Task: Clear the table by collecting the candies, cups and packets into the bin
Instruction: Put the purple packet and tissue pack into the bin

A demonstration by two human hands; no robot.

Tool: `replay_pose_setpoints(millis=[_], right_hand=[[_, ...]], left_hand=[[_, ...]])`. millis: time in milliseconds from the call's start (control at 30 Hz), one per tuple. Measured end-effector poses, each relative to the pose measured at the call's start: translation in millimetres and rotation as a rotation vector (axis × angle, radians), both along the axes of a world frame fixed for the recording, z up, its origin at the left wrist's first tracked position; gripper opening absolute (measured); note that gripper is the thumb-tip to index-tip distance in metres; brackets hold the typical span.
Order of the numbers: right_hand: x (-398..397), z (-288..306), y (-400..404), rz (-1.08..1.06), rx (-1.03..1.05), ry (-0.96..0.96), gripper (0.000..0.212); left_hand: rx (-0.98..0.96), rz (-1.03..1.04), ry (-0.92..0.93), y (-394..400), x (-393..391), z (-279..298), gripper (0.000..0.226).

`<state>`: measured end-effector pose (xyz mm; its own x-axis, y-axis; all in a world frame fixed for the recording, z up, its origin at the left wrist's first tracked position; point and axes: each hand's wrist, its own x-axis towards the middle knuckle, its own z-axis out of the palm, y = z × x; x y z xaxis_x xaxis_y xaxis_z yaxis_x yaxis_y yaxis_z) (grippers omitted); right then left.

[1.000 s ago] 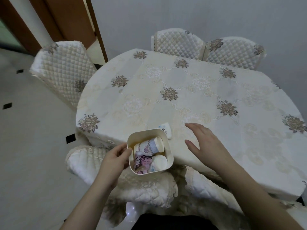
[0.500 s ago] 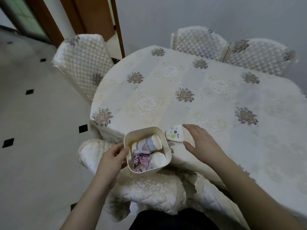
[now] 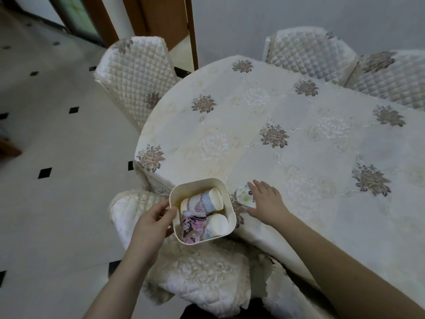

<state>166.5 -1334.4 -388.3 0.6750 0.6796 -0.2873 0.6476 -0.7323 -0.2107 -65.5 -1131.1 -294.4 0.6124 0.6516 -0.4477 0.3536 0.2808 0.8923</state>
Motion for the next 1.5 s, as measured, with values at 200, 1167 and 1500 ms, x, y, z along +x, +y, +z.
replay_pose_setpoints(millis=[200, 1167, 1500], right_hand=[[20, -28, 4, 0.003, -0.061, -0.009, 0.094], [-75, 145, -8, 0.12, 0.403, -0.05, 0.088], [-98, 136, 7, 0.291, 0.285, -0.008, 0.088]], left_hand=[[-0.002, 0.036, 0.042, 1, 0, -7, 0.022], [0.008, -0.081, 0.037, -17, 14, 3, 0.022], [-0.017, -0.095, -0.003, -28, 8, 11, 0.021]])
